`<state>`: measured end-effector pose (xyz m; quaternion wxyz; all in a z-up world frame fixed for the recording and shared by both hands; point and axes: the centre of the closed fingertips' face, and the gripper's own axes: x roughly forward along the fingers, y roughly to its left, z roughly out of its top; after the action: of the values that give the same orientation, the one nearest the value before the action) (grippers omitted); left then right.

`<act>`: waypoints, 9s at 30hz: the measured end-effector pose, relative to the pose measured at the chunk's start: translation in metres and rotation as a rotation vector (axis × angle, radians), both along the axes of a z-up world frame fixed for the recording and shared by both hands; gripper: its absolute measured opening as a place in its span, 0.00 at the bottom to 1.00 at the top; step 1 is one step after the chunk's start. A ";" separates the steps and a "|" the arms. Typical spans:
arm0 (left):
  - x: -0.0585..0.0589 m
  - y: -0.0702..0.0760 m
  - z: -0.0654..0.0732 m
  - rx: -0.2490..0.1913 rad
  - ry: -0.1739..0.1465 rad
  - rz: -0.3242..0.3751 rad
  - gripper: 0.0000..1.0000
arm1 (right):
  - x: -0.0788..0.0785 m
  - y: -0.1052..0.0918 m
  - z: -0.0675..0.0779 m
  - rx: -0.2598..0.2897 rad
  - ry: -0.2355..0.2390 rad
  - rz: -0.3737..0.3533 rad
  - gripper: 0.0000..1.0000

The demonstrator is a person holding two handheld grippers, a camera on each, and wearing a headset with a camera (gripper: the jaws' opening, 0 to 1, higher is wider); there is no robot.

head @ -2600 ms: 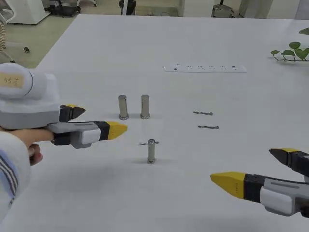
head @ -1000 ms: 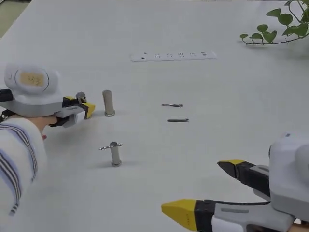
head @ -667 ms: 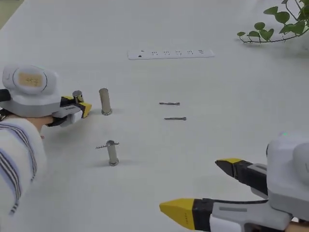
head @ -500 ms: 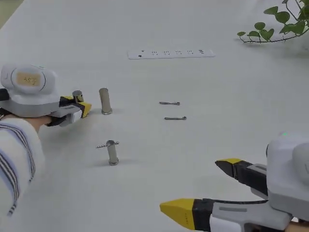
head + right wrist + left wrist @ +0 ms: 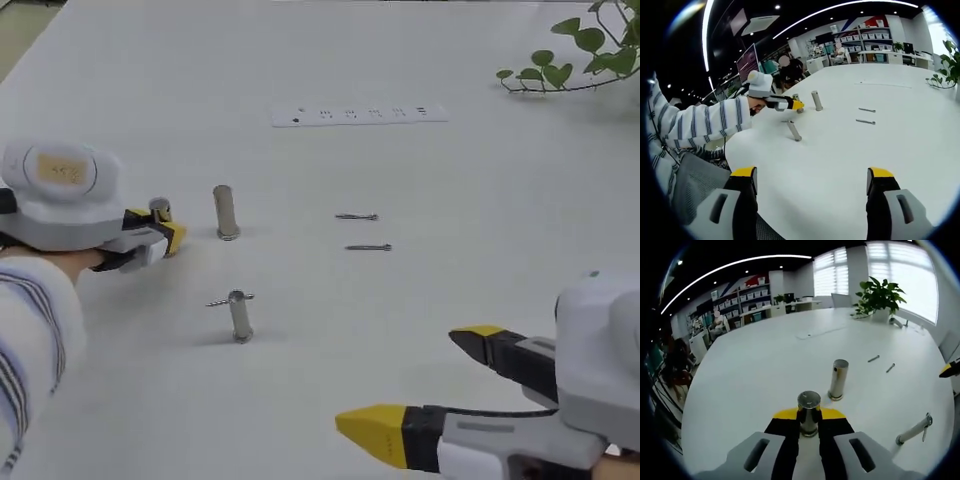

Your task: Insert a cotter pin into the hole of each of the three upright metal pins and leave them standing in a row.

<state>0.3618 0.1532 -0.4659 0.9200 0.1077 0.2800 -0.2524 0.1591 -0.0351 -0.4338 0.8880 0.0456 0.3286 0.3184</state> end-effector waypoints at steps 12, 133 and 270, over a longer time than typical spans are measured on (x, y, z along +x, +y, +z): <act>-0.040 0.011 0.021 -0.002 -0.009 0.023 0.10 | -0.001 0.001 0.010 0.005 -0.047 0.004 0.88; -0.188 -0.044 -0.009 -0.093 0.258 0.042 0.16 | -0.018 0.010 0.023 0.033 -0.088 0.043 0.87; -0.202 0.006 0.054 -0.312 0.001 -0.259 0.97 | 0.169 -0.026 -0.039 -0.635 0.023 0.702 0.48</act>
<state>0.1599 0.1596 -0.4116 0.8852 -0.0011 0.2220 -0.4088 0.3285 -0.0614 -0.4725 0.6931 -0.3387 0.4150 0.4824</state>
